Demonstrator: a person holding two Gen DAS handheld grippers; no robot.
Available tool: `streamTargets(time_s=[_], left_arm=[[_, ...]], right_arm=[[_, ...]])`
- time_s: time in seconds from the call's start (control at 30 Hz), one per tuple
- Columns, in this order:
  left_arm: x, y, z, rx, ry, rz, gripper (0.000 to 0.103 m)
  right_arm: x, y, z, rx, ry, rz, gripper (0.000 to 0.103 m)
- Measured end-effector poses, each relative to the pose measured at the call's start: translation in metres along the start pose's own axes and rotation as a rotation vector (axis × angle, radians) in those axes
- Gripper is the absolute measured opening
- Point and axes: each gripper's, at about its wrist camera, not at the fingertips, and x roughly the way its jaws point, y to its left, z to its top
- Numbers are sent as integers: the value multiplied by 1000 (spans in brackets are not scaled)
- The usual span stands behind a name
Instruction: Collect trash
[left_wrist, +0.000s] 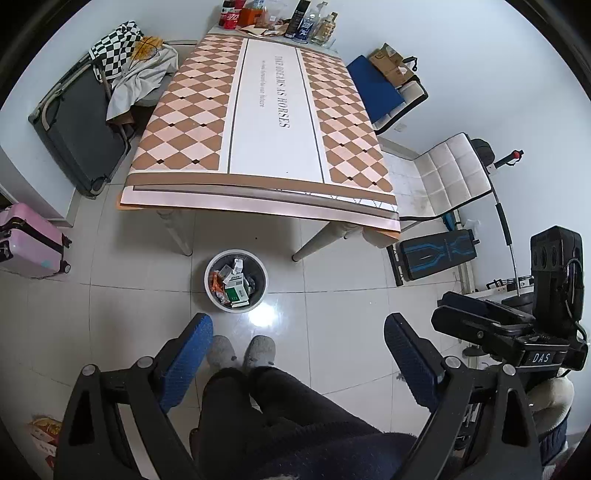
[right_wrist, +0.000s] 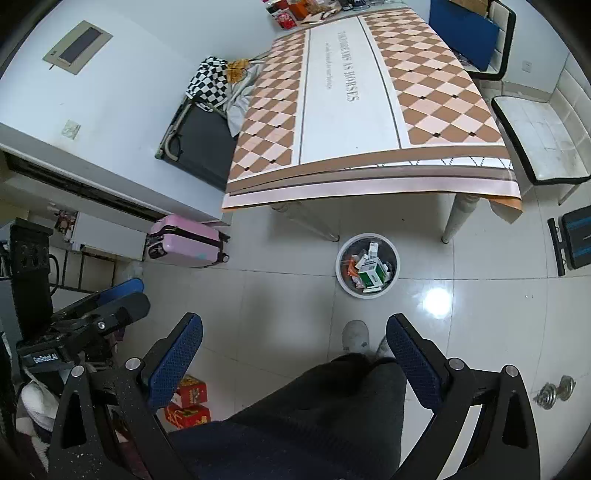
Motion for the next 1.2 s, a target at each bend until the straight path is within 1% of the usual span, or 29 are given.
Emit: streamTargets(time_s=[0.3, 0.53, 0.6, 0.63, 1.2], left_arm=[[-11, -5, -6, 5, -14, -6, 95], [-12, -3, -6, 0, -18, -15, 95], [-12, -4, -6, -2, -19, -20, 98], [-12, -5, -6, -3, -20, -25, 103], [-7, -15, 4, 3, -16, -43, 103]], right_arm=[[-2, 8, -2, -19, 13, 18, 101], [-2, 10, 0, -27, 15, 19, 103], [-2, 8, 2, -26, 16, 17, 103], [-2, 8, 2, -26, 16, 15, 103], [-10, -3, 4, 1, 18, 3, 103]])
